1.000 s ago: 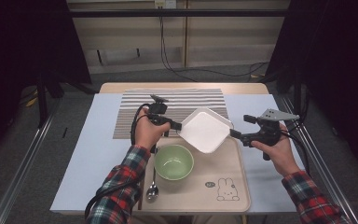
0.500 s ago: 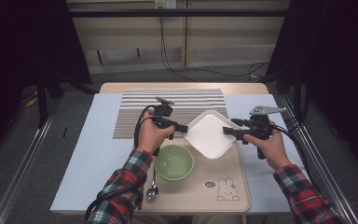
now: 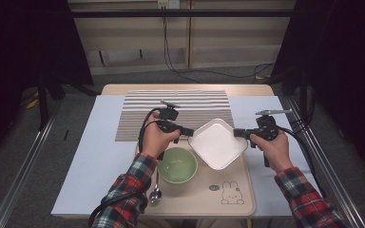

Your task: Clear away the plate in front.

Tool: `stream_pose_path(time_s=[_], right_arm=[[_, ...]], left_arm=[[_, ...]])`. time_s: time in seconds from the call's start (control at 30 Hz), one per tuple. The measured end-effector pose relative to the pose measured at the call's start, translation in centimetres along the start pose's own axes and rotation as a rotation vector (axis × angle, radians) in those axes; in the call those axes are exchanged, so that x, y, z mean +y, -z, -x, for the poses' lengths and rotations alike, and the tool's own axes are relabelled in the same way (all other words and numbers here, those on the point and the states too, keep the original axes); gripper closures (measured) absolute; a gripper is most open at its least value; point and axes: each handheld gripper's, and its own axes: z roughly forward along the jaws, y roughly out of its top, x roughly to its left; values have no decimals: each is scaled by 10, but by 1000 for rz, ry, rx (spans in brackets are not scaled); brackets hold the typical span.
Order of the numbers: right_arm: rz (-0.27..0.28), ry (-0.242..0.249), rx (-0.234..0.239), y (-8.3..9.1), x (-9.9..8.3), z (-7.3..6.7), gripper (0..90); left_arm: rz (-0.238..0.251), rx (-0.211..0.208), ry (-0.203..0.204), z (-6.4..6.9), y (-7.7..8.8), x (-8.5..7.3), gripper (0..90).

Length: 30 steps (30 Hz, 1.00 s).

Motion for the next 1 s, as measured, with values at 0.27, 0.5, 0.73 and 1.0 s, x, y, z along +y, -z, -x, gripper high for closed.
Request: stream_pose_path(time_s=[0.27,0.5,0.73,1.0], right_arm=[[17,-58,-33,4,-7,-5,900],[50,-104,-111,10,-16,-10,900],[83,-140,-181,14,-30,-19,900],[132,-181,-265,16,-43,-26,900]], left_arm=[[43,34,-34,-4,4,1,784],[67,61,-13,-12,13,1,653],[113,123,-9,-21,21,-6,447],[166,193,-18,-32,29,-14,254]])
